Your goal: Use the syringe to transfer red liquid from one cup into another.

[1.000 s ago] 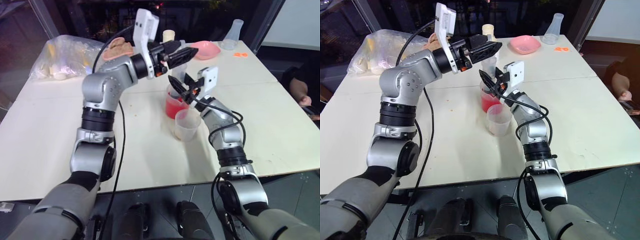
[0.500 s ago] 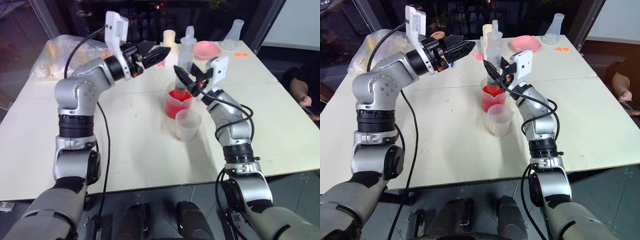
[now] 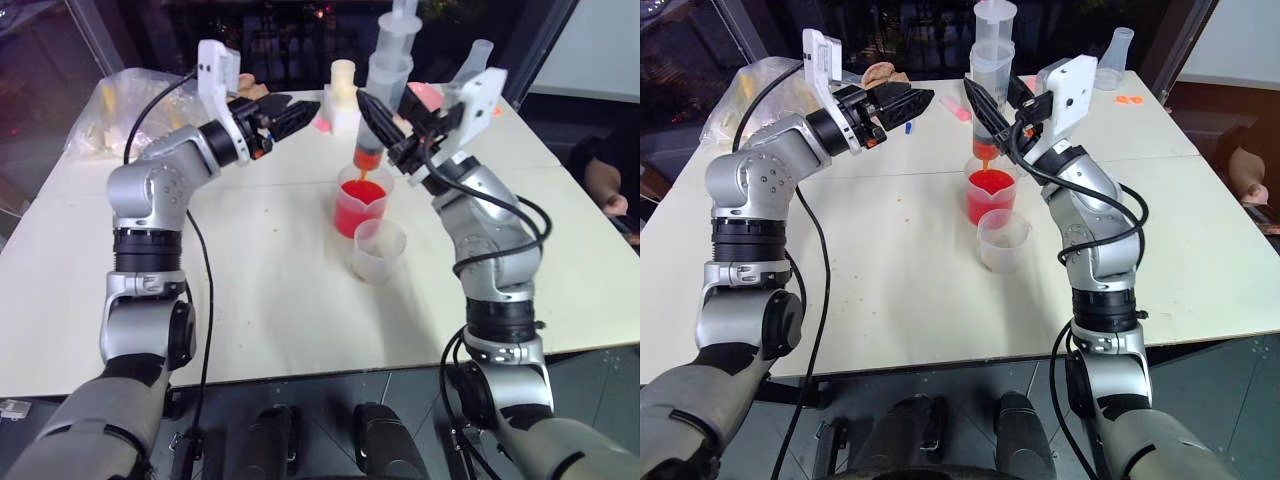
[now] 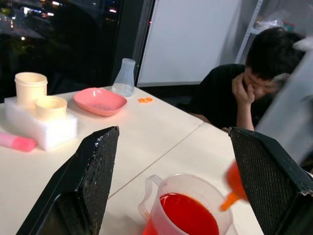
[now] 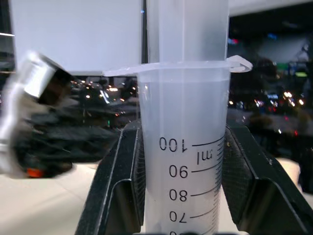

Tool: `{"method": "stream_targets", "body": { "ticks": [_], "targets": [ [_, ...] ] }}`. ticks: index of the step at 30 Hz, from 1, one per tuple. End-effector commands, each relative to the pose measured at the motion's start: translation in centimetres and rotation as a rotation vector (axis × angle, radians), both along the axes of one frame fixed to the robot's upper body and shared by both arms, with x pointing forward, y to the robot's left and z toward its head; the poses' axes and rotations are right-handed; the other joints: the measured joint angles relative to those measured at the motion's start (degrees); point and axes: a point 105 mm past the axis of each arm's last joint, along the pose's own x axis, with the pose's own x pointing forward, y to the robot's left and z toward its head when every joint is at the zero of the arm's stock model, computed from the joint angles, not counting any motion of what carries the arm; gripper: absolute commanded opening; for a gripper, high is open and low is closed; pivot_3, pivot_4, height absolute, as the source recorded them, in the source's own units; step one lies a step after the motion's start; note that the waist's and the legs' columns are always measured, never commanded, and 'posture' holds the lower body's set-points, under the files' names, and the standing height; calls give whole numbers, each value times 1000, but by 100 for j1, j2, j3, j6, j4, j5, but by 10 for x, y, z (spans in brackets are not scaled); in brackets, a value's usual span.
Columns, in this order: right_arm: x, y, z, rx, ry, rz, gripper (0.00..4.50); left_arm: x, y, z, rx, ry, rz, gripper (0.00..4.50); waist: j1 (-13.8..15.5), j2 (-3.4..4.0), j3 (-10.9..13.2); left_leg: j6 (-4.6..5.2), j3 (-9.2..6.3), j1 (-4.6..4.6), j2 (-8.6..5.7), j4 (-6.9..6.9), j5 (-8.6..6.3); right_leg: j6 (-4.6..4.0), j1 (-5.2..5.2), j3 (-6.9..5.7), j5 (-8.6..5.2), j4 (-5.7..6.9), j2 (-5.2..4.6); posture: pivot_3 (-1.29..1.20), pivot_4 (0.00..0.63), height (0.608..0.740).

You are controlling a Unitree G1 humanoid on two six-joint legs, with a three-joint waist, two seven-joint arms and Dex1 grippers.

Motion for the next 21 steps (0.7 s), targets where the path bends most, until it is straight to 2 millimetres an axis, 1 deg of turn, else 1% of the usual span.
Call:
{"method": "stream_targets", "body": {
  "ticks": [1, 3, 7, 13, 21],
  "targets": [
    [-21, -2, 10, 36, -10, -3, 1458, -5, -9, 20, -13, -70, -37, 3770, 28, 0, 0, 0, 0, 0, 0, 0, 0, 0, 1, 0, 0, -2, 0, 0, 150, 740],
    [-28, 0, 6, 39, 12, 2, 1458, -5, -12, 21, -16, -70, -51, 3770, 38, 0, 0, 0, 1, 0, 0, 2, 0, -1, 3, 0, 0, -2, 0, 0, 150, 740],
    [-37, 2, -17, 36, 90, -18, 1458, -10, -27, 28, -38, -70, -117, 3770, 43, 0, 0, 2, 1, 0, 0, 1, 0, -1, 4, 0, -1, -5, 0, 0, 150, 740],
    [-35, -6, -44, 26, 160, -68, 1458, -22, -46, 32, -36, -76, -206, 3770, 41, -1, 1, 4, 2, 1, 0, 4, -1, -1, 10, -1, -1, -8, 2, 0, 150, 740],
    [-36, -11, -56, 13, 178, -89, 1458, -36, -61, 32, -28, -75, -275, 3770, 35, -2, 1, 5, 2, 3, 1, 4, 0, -1, 11, 0, -1, -7, 5, 0, 150, 740]
  ]
}}
